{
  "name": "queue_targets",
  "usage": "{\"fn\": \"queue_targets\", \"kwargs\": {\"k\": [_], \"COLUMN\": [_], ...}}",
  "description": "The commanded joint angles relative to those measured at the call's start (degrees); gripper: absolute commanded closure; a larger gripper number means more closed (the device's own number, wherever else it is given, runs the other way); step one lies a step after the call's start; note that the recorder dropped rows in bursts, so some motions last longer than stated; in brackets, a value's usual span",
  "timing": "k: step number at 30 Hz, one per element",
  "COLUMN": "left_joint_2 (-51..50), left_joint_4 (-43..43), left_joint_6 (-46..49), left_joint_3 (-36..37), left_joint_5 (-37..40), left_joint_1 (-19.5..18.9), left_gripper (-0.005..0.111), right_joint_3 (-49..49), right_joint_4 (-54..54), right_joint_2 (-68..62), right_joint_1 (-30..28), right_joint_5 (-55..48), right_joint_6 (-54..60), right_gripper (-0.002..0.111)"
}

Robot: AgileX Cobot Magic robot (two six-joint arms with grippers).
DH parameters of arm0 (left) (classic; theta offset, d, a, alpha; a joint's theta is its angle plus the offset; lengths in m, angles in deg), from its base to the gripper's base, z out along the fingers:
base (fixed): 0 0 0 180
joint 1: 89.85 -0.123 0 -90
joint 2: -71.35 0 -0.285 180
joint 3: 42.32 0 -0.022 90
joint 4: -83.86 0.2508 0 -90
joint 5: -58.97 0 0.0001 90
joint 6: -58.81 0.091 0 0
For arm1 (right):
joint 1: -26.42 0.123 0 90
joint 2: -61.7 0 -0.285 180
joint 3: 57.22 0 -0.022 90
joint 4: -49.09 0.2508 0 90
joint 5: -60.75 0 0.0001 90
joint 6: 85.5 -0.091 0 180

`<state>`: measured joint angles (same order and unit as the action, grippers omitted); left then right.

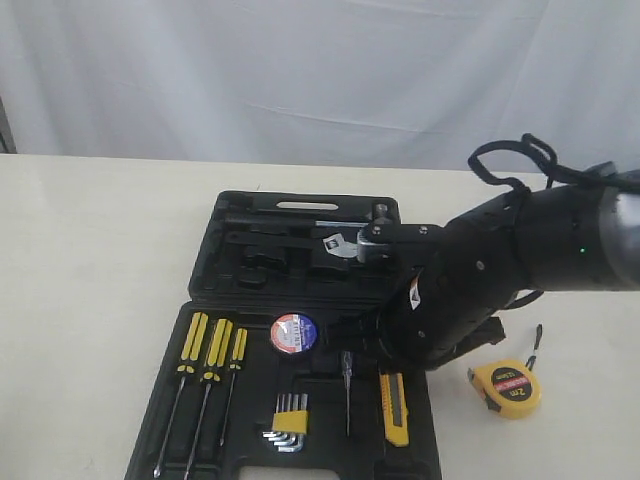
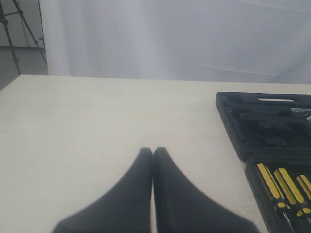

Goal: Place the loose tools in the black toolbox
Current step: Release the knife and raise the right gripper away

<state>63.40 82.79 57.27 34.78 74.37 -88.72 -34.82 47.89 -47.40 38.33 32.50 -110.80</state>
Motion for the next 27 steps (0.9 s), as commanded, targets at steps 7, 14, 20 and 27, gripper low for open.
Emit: {"fn": "queue_targets", "kwargs": {"k": [7,14,20,27], "left_joint_2": [0.16,0.16,0.16,0.16], "left_joint_4": [-0.14,-0.14,-0.14,-0.14], "left_joint_6": [0.02,0.02,0.02,0.02], "left_joint_3": [0.12,0.12,0.12,0.12], "left_joint_5": [0.04,0.04,0.04,0.04], "left_joint_1": [0.12,0.12,0.12,0.12], "left_gripper": [0.107,0.107,0.107,0.107], "right_joint_3": [-0.1,-0.1,-0.1,-0.1], "right_joint_4": [-0.81,-0.81,-2.78,-5.37], "right_joint_2": [-4.88,1.24,8.95,17.4], "right_joint_1": [-0.1,-0.1,-0.48,-2.37], "right_joint_5": [2.09,0.15,-7.88,-18.74], "right_joint_6": [1.09,2.81,5.27,7.29], "right_gripper": [0.108,0.108,0.108,0.108]}}
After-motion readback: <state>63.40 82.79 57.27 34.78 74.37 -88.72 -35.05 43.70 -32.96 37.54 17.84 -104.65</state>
